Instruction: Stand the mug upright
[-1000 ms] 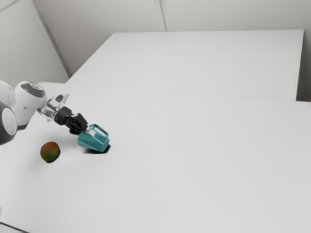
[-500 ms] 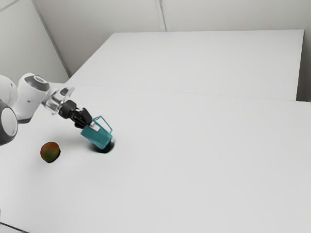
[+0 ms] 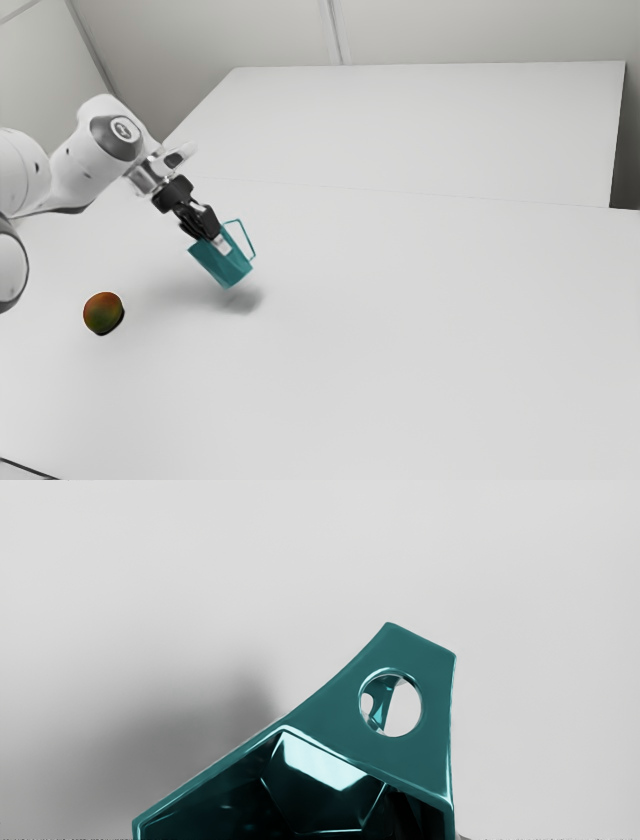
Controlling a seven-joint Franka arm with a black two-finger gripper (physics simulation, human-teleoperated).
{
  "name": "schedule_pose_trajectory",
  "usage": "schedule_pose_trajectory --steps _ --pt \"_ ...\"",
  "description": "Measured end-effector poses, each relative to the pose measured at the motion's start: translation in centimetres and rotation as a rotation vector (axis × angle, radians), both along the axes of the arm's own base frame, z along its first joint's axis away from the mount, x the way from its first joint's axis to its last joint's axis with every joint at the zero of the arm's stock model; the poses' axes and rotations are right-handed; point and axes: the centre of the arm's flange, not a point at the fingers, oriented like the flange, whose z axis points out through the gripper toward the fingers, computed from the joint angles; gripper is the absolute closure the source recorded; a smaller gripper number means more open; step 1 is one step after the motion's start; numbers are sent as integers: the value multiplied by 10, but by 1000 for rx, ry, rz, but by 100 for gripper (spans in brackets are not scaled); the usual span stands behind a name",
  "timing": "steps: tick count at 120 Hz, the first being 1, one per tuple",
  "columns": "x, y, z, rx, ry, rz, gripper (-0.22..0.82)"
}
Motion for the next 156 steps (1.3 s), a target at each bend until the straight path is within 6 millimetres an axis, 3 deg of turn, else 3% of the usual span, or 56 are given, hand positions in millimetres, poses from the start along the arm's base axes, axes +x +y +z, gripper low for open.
schedule_pose_trajectory --steps 13,61,113,156 --pt "-1 -34 2 113 -29 -69 79" --pt "-10 -98 5 451 -120 -238 79" --pt "-54 -110 -32 493 -127 -142 79" --pt "-53 -107 -42 507 -145 -40 79"
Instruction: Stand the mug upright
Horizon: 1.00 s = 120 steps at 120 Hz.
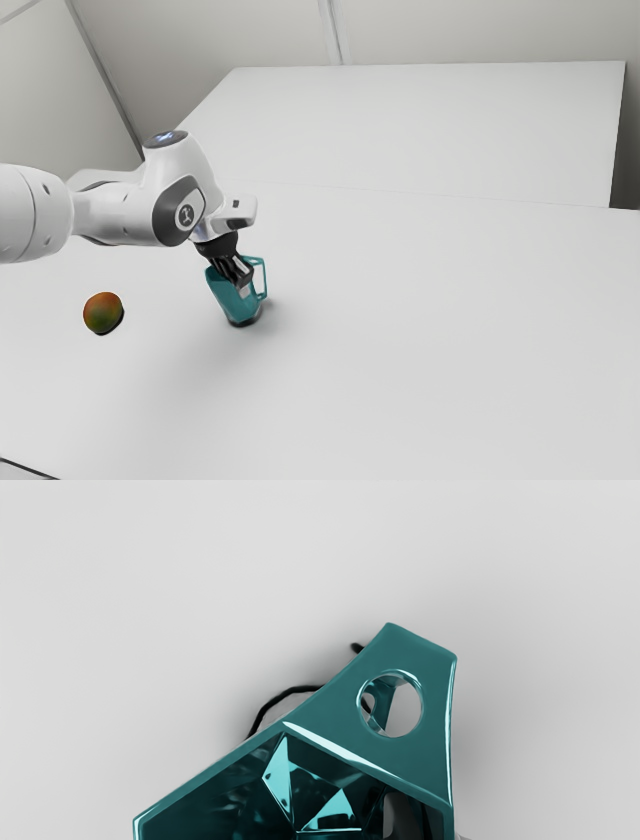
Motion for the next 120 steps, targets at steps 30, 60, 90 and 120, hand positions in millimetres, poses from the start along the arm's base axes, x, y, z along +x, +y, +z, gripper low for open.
schedule_pose_trajectory --steps 30,60,90,120 --pt "0 -2 -11 7 9 31 76" --pt "1 -7 -5 22 2 21 26" --pt "4 -4 18 37 -26 18 8" --pt "29 -4 105 57 -87 28 3"
